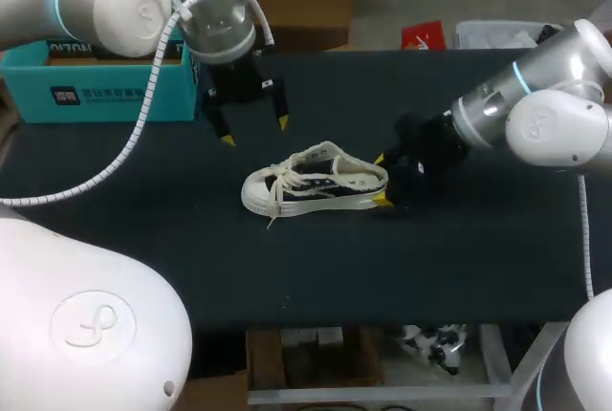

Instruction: Open the shoe tongue, take the insole out of the shoe, put the insole back into the shoe, and pack the shoe into the shoebox

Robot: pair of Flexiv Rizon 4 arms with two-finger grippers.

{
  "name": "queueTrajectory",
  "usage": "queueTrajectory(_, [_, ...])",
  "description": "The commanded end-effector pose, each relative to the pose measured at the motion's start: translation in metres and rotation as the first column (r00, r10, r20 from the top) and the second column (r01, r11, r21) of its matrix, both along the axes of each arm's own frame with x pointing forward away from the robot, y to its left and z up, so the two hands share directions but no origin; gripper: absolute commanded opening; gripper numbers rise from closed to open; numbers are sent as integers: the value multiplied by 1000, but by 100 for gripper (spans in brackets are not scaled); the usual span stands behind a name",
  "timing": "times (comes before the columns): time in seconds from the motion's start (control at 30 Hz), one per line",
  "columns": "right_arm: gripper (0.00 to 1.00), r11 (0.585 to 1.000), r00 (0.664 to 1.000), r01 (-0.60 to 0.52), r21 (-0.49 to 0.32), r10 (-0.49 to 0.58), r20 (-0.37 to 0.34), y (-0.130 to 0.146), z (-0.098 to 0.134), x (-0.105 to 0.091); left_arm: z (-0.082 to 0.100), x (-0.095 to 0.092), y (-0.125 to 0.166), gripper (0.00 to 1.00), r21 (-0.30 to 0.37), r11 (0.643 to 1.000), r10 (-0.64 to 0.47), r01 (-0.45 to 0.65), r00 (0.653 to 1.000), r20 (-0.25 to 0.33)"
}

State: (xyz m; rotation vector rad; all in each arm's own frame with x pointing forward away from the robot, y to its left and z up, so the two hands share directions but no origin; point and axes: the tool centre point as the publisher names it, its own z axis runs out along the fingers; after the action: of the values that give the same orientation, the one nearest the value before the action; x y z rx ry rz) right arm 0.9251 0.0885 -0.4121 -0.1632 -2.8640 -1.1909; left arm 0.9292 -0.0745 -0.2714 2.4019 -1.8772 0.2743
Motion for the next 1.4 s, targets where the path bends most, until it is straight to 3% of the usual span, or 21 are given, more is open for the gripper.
queueTrajectory(0.03, [100, 1000, 1000, -12, 16, 12, -11, 1, -5, 3, 0, 6, 2, 100, -20, 996, -93, 92, 995, -47])
queueTrajectory(0.6, [100, 995, 999, -20, 102, 22, -25, 14, -17, 2, -3, -10, -14, 100, 18, 983, -183, 184, 983, -7])
queueTrajectory(1.4, [100, 985, 996, -63, 159, 73, -57, 35, -24, 2, -11, -9, -13, 100, 13, 981, -196, 196, 981, -2])
